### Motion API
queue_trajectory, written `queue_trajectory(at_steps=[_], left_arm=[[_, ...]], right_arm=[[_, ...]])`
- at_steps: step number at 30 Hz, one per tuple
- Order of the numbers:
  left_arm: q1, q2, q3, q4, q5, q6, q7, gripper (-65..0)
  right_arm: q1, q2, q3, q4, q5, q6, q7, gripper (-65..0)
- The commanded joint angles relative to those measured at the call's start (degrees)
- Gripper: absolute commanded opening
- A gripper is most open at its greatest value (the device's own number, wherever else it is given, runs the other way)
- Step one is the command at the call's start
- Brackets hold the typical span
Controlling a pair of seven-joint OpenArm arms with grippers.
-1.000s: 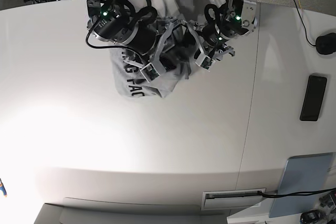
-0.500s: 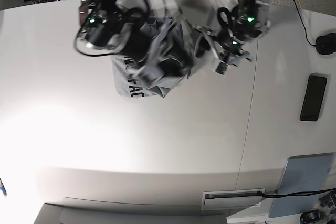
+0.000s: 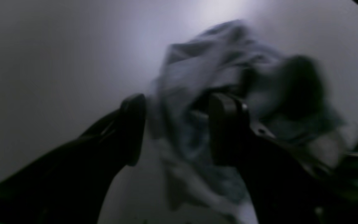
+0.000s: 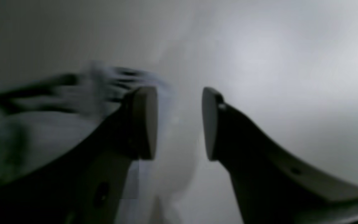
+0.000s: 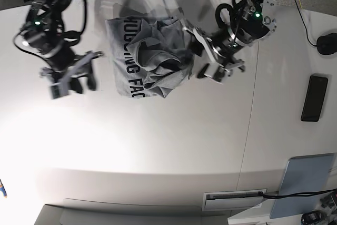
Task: Fold the T-shirt properly
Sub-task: 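Open the right gripper and raise it away from the shirt, then press the folded bundle down with the left gripper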
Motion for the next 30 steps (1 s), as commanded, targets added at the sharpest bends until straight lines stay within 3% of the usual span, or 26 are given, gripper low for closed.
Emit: queue_trajectory(at_steps=[1,8,14,19,30], left_arm=[[-0.2,1.1,0.0,1.0,-1.7,-1.2,-1.2,-31.5],[-0.3,5.1,3.5,1.0,-1.8,-1.0,-0.8,-31.5],[-0.3,5.1,13.6,1.0,12.6,10.3,-0.9,-31.5],[-0.3,5.1,16.1,0.7,16.3,15.0,-0.8,-31.5],[-0.3,5.1,16.1,-3.8,16.3,15.4,-0.9,-31.5]], right_arm=[[0.1,1.3,1.4,1.0,0.2,-0.6,1.3,-41.0],[-2.3,5.5,5.7,1.0,-1.8,-2.1,1.4,-41.0],[-2.2,5.6,5.6,0.9,-2.2,-2.1,1.3,-41.0],[-2.2,5.6,5.6,0.9,-2.2,-2.1,1.2,-41.0],[-2.2,5.6,5.6,0.9,-2.2,-2.1,1.0,-41.0]])
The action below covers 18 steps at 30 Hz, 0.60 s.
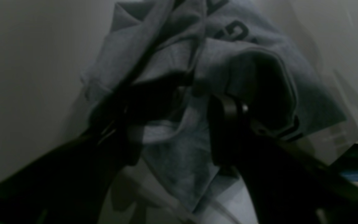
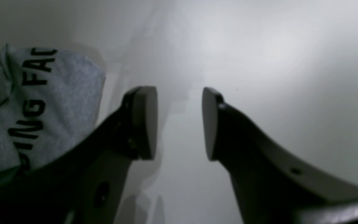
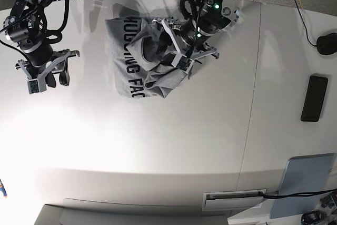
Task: Fold the T-shirt properly
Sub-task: 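Press the folded bundle down with the left gripper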
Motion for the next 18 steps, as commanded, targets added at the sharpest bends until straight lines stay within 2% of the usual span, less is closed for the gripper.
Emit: queue_trajectory(at_steps=[1,14,18], left_arm=[[-0.3,0.3,0.2,1.0,-0.1,-0.2,-1.3,-31.5],[-0.2,0.3,0.2,1.0,0.2,-0.2,-1.3,-31.5],[-0.2,0.3,0.2,1.0,-3.3,-2.9,-3.0,-31.5]], right_arm=[[0.3,0.7,0.2,0.9,0.1,0.1,1.0,-41.0],[0.3,0.7,0.2,0.9,0.1,0.1,1.0,-41.0],[0.3,0.7,0.2,0.9,0.1,0.1,1.1,-41.0]])
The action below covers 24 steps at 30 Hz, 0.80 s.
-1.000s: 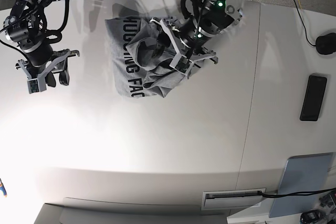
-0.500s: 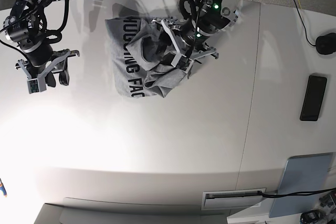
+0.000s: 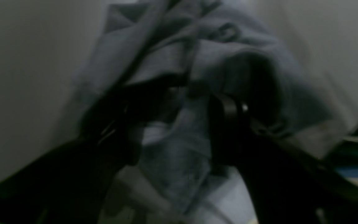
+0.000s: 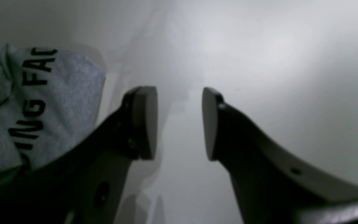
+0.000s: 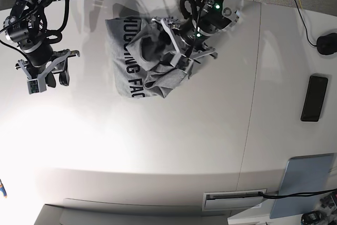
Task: Fold the T-shirt properly
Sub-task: 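Press the folded bundle down with the left gripper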
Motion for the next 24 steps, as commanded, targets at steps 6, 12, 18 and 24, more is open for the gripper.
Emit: queue_trajectory(at_steps=[6,12,18,24], left_arm=[[-0.8,0.3,0.2,1.1,-0.7,-0.4,-5.1,-31.5],[-3.5,0.3,0.2,1.4,-1.4,-1.3,-5.8,-31.5],[-4.1,2.5,0.5,2.2,-5.4,-6.6,-3.5,-31.5],[-4.0,3.1,5.2,0.7,3.9,-0.9,-2.5,-31.5]], right_arm=[[-0.2,0.7,0.2,0.9,0.1,0.1,1.1,-41.0],[-1.3,0.7,0.2,0.9,0.1,0.1,1.4,-41.0],[-1.3,0.7,0.2,0.9,-2.5,0.1,2.4,-41.0],[-1.4,0.7,0.2,0.9,-2.4,0.1,2.3,-41.0]])
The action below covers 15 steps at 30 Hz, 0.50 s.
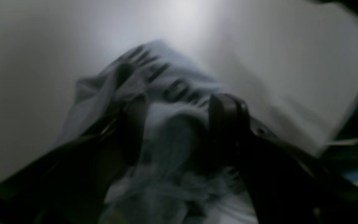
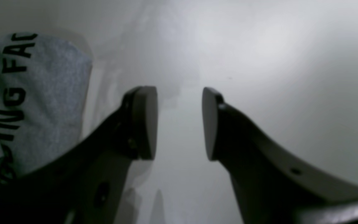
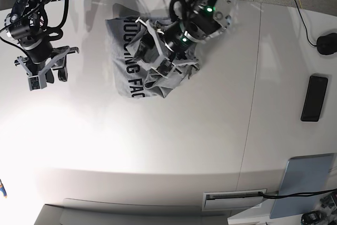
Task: Fold the T-shirt properly
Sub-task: 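Press the folded bundle down with the left gripper, then drag the bundle's loose fabric with the left gripper to flatten it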
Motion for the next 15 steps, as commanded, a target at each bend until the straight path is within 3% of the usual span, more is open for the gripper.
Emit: queue_trajectory(at_steps=[1,5,7,10,15], left_arm=[[-0.3,0.4,0.7,0.3,0.8,0.2,-1.1,-31.5],[-0.2,0.3,1.5,-0.8,3.7,0.2,-0.6,-33.0],[-0.2,0.3,1.4,-0.8,4.8,0.1,0.3,-42.8],[-0.2,0.3,1.4,-0.8,4.9,0.1,1.5,-64.0],[1.2,-0.3,1.4,4.9,5.2,-0.3,6.6,-65.0]], right_arm=[[0.2,0.7,0.2,0.9,0.3,0.1,1.4,-41.0],[0.2,0.7,0.2,0.9,0.3,0.1,1.3,-41.0],[0.2,0.7,0.2,0.9,0.3,0.1,1.3,-41.0],[0.2,0.7,0.2,0.9,0.3,0.1,1.4,-41.0],[0.3,1.5,0.2,0.9,0.3,0.1,2.4,-41.0]])
